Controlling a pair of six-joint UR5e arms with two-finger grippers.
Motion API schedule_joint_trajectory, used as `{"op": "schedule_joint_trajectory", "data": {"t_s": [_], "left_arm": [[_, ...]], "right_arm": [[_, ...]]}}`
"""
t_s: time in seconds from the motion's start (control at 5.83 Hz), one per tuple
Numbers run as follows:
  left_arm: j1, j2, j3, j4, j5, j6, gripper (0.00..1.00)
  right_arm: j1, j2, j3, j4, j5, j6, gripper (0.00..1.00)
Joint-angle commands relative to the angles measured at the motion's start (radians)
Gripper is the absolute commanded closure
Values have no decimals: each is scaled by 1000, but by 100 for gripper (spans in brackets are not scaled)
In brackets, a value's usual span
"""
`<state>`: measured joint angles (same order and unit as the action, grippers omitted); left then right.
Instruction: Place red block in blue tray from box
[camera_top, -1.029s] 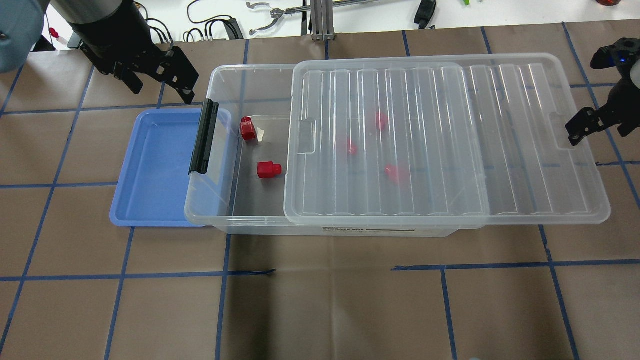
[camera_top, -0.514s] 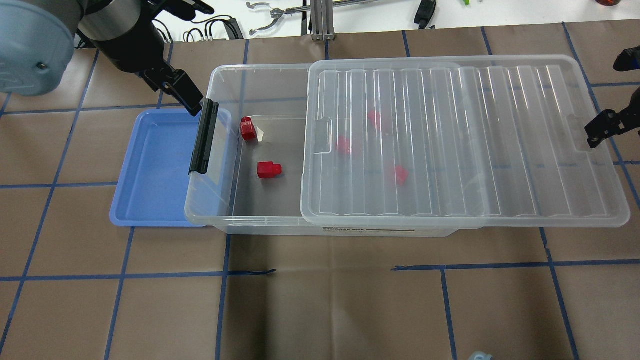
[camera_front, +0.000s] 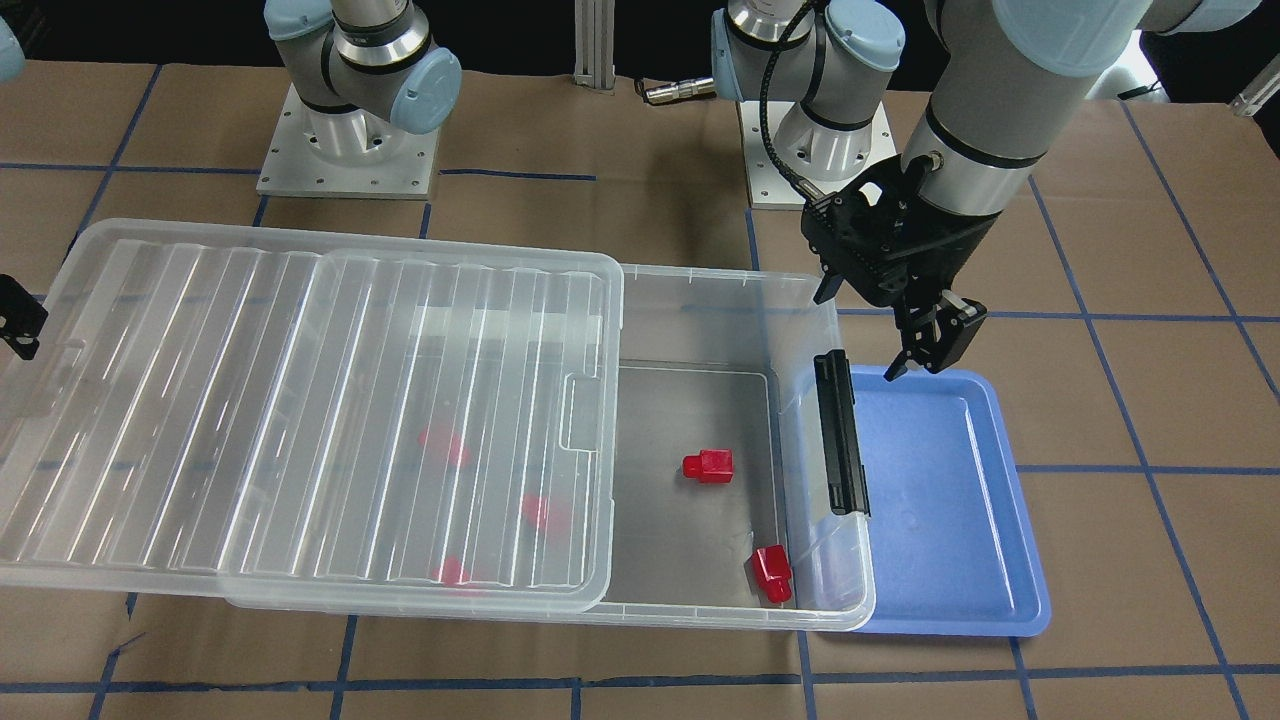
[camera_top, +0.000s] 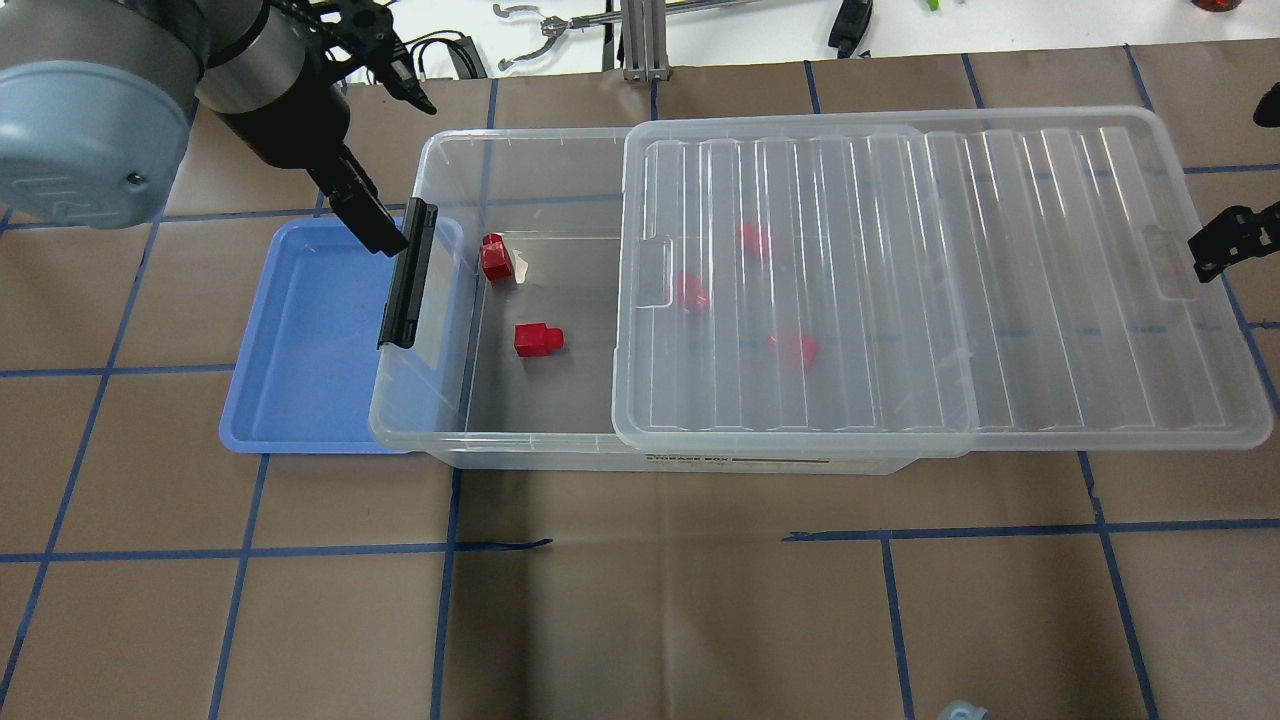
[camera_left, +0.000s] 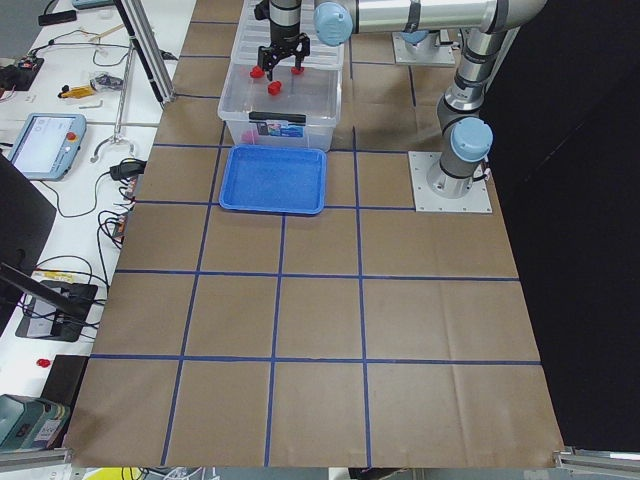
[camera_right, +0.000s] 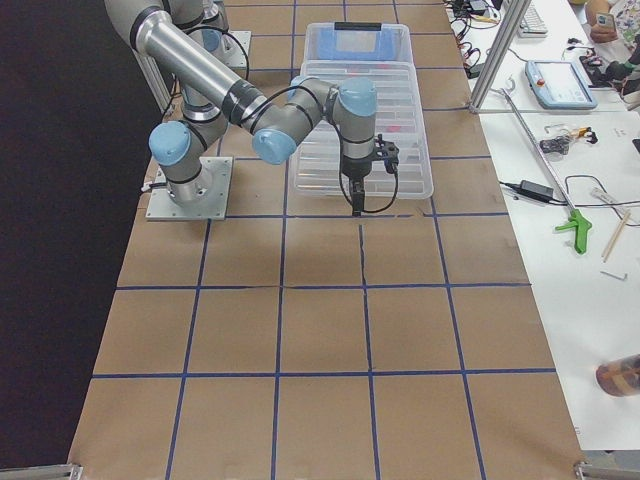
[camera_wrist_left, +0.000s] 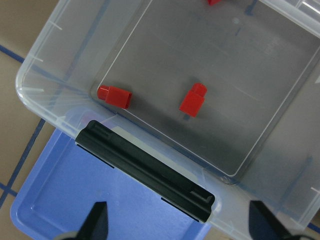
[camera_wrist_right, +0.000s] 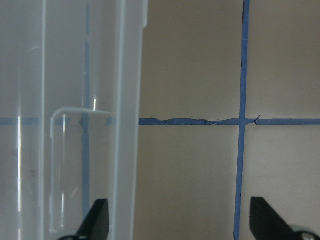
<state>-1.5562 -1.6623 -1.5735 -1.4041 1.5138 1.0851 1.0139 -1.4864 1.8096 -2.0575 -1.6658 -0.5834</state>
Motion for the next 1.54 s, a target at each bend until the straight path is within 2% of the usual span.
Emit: {"op": "schedule_joint_trajectory", "data": {"t_s": [0.0, 0.34, 0.51, 1.03, 1.37], "left_arm": [[-2, -20, 3, 2, 0, 62, 2], [-4, -24, -2, 2, -3, 114, 2], [-4, -39, -2, 2, -20, 180, 2], [-5, -71, -12, 0, -24, 329, 2], [-85, -114, -23, 4, -12, 375, 2]], "right_arm": [[68, -35, -106, 133, 6, 77, 0], [235, -43, -279, 395, 18, 285, 0], [326, -45, -324, 465, 32, 374, 0], [588, -45, -449, 629, 35, 646, 0], [620, -32, -428, 631, 87, 640, 0]]}}
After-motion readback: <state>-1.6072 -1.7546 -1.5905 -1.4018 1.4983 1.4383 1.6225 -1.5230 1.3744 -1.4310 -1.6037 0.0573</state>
